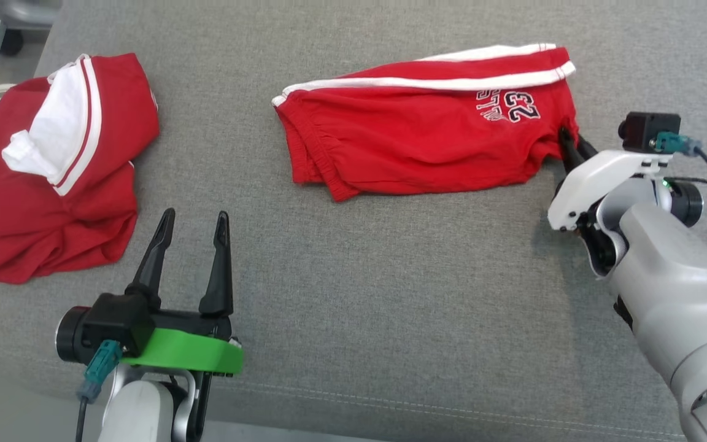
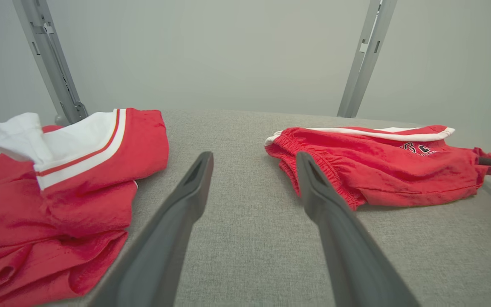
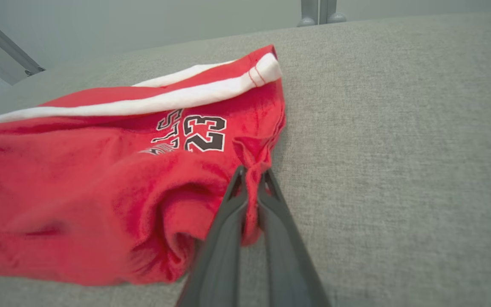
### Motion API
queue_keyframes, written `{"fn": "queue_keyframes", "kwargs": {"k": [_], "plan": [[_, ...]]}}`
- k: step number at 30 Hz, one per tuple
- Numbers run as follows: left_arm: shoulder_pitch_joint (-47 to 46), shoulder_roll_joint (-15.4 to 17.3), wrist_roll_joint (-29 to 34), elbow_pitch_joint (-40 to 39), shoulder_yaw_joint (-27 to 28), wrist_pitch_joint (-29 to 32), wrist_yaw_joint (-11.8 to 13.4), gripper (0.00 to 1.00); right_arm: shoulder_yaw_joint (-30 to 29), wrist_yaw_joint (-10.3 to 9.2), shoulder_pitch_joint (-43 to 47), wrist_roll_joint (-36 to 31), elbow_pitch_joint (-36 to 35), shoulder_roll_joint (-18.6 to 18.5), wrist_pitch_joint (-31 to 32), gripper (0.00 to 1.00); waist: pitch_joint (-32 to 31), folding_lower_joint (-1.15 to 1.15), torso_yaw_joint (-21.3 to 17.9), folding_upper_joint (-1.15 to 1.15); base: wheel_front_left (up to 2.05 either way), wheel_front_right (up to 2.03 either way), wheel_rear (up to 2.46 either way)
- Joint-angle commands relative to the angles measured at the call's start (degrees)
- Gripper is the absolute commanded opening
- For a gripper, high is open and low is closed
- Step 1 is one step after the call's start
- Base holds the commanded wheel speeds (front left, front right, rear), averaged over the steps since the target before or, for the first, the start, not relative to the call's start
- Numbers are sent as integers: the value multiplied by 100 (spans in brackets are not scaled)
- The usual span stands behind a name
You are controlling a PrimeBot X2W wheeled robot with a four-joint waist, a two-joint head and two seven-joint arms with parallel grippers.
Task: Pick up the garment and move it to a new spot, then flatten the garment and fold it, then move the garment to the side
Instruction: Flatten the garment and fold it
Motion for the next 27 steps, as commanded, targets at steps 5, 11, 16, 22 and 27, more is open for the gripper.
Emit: {"fn": "queue_keyframes", "kwargs": {"k": [5,11,16,22,27], "plan": [[225,-1,56,-9,54,-22,-11,100,214,-8,535,281,-444,-98,-77,0,-426,0,-342,0,0,0,0],[373,0,46,-29,61,-22,10,100,524,-8,1093,555,-1016,-232,-102,0,-615,0,-597,0,0,0,0],[439,0,50,-11,30,-22,14,100,666,-8,1523,748,-1371,-345,-119,0,-729,0,-724,0,0,0,0],[519,0,68,0,49,-22,15,100,758,-8,1831,876,-1645,-452,-77,0,-799,0,-802,0,0,0,0],[523,0,70,25,75,-22,-11,100,724,-8,1903,849,-1609,-479,-83,3,-808,0,-814,0,0,0,0]]}}
